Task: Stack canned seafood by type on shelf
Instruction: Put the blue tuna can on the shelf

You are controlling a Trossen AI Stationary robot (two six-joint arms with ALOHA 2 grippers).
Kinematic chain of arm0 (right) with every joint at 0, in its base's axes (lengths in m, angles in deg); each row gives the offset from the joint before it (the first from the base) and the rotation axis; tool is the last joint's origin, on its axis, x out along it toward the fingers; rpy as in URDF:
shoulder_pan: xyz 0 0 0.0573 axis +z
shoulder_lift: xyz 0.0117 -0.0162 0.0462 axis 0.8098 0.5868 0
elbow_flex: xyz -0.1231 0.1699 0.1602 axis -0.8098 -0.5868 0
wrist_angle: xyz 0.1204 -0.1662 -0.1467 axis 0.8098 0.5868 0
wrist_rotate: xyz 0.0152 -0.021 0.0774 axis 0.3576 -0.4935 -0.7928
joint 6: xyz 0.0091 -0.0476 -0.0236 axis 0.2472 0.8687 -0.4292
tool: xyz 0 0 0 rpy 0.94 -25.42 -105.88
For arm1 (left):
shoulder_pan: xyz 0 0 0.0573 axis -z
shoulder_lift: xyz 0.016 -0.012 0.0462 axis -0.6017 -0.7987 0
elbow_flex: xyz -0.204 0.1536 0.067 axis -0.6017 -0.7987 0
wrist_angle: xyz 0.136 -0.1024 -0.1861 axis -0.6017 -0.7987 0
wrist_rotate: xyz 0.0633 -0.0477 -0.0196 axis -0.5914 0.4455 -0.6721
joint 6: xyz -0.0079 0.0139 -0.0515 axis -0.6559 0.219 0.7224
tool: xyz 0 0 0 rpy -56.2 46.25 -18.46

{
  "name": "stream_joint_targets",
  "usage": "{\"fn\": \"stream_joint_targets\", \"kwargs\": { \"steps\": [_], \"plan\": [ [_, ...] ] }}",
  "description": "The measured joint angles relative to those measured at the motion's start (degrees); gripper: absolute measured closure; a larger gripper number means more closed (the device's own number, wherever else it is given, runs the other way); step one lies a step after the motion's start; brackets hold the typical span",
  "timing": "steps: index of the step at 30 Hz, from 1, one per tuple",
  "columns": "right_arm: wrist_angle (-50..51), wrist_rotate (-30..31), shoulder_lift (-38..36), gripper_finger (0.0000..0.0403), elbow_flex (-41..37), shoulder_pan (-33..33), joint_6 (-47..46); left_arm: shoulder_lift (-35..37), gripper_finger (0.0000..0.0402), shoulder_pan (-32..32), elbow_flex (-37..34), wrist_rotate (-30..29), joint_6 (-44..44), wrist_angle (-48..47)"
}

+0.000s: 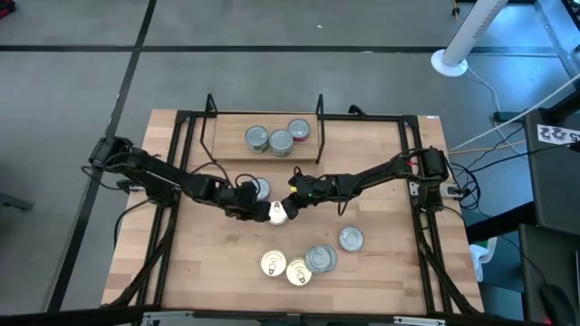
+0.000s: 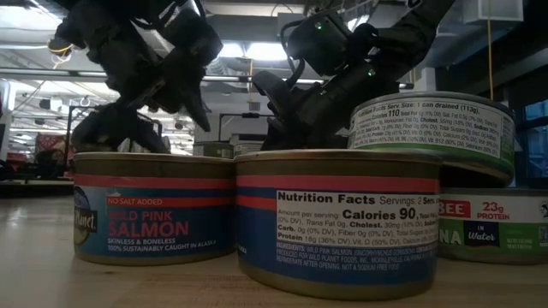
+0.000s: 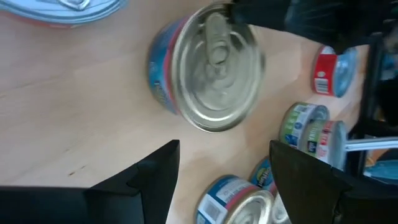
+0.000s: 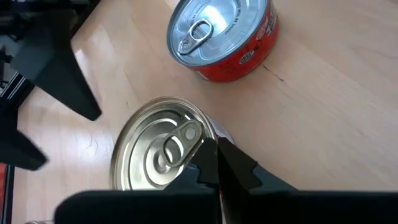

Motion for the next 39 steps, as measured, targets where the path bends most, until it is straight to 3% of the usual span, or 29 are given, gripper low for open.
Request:
{"fn": "stream_joint_targets", "kwargs": {
  "steps": [15,39],
  "plan": [
    [-3.63,-0.54,0.0,0.0403,-0.13,0.11,4.75,0.63,0.016,0.0,0.0,-1.01,-0.9,-5.07],
    [-13.0,-4.57,-0.15,0.0403,0.02,1.75,14.19,0.65,0.016,0.0,0.0,-2.37,-5.56,-4.89]
  ]
}}
